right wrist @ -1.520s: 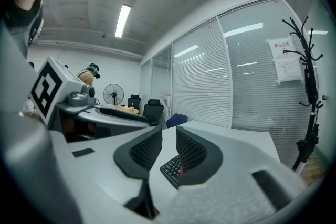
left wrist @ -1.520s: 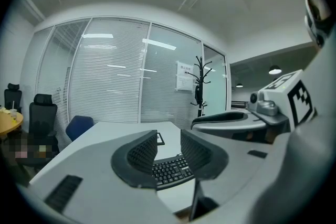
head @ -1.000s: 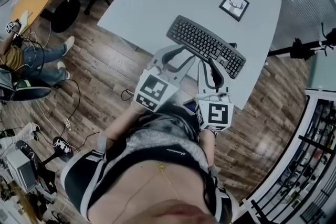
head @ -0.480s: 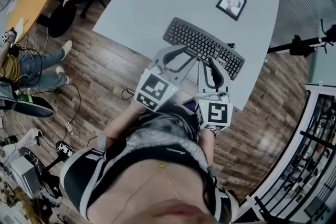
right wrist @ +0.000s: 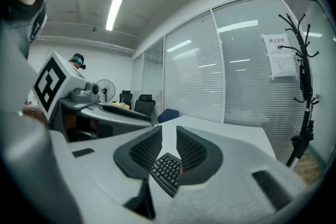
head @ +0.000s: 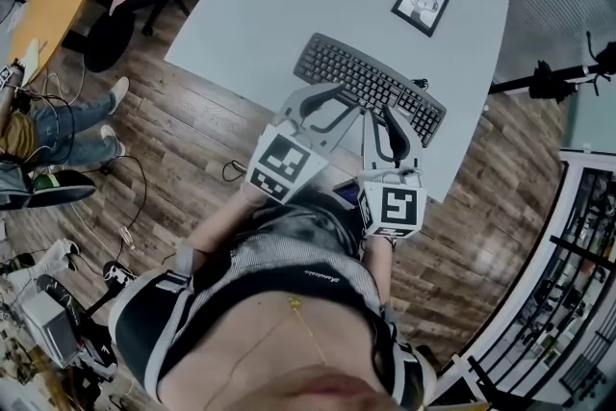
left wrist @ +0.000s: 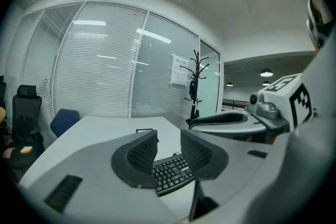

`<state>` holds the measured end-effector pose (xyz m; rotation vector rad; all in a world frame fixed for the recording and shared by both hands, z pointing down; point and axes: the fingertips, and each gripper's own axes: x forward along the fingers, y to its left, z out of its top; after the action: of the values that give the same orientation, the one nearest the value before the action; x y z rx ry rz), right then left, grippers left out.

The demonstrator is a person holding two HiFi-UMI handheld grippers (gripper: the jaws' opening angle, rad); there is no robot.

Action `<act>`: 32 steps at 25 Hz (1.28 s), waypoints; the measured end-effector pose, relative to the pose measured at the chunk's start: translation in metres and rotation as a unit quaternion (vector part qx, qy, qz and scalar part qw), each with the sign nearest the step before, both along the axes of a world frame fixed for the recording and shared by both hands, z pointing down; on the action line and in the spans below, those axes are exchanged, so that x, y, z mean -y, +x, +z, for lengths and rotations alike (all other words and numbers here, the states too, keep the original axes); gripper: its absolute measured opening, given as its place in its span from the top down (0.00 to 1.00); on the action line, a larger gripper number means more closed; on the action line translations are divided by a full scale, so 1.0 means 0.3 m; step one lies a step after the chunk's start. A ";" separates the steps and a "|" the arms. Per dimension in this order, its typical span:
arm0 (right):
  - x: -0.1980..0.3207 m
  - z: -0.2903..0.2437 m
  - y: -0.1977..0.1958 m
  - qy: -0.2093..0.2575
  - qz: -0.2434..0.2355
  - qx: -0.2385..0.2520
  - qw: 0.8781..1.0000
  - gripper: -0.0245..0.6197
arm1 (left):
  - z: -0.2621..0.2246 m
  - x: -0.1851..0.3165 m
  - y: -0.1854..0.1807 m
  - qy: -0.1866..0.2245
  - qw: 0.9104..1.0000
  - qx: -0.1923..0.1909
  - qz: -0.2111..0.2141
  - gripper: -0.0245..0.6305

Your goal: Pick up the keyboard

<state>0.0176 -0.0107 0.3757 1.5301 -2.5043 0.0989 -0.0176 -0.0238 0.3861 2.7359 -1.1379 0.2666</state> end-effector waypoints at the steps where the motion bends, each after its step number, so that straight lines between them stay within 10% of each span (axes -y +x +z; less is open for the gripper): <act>1: 0.002 0.002 0.004 0.000 0.001 0.000 1.000 0.83 | 0.002 0.003 0.003 0.000 1.000 0.000 0.001 0.79; 32: 0.141 0.080 0.067 -0.026 0.078 -0.010 0.997 0.83 | 0.052 0.187 0.021 -0.009 0.998 0.008 0.066 0.79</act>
<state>0.0378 -0.0531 0.3998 1.6945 -2.3464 0.1697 -0.0112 -0.0798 0.4018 2.8022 -0.9545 0.3154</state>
